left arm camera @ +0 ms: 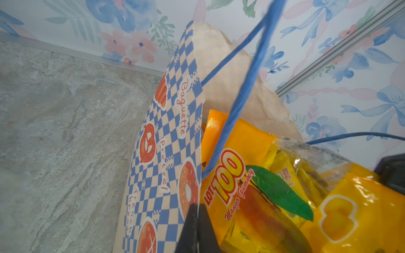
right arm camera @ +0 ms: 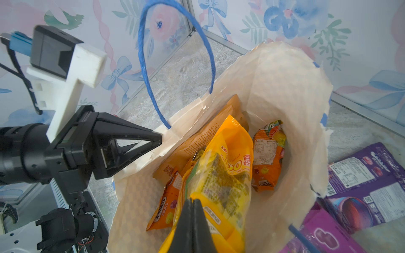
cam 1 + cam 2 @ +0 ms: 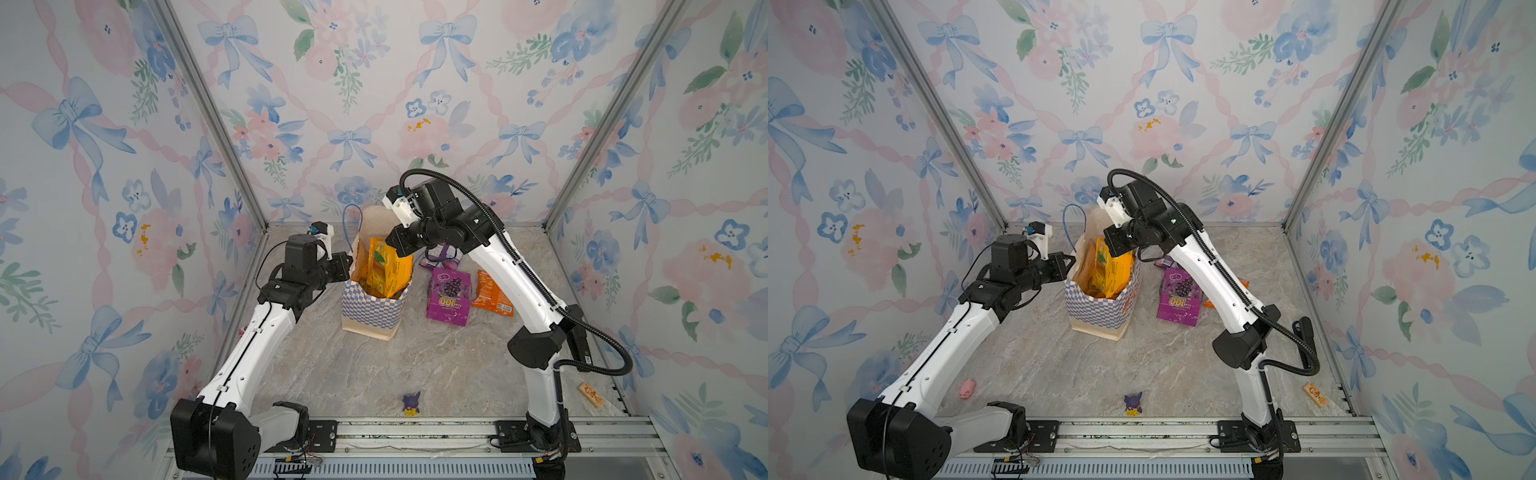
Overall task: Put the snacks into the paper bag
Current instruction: 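Lower the yellow mango gummy bag into the paper bag opening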
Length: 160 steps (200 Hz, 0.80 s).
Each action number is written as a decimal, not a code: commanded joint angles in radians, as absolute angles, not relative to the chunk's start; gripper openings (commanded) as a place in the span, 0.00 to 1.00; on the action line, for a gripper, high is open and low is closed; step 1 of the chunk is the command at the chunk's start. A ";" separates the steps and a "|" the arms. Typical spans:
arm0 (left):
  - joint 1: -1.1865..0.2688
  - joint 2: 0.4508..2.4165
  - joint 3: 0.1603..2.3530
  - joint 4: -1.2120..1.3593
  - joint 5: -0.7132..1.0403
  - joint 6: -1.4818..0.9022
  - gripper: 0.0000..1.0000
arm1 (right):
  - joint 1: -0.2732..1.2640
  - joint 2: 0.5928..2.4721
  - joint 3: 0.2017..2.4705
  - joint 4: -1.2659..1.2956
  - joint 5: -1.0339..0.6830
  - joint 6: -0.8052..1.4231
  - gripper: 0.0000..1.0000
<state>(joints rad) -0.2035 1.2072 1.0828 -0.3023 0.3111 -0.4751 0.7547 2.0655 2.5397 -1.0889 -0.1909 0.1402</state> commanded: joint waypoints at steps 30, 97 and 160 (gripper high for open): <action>-0.208 1.189 1.084 -0.303 0.322 -0.459 0.00 | 0.779 2.058 2.588 -1.008 -0.247 0.128 0.00; -0.209 1.190 1.081 -0.303 0.319 -0.460 0.00 | 0.787 2.004 2.551 -1.003 -0.231 0.105 0.00; -0.209 1.190 1.078 -0.302 0.319 -0.462 0.00 | 0.787 1.891 2.431 -1.009 -0.141 0.094 0.25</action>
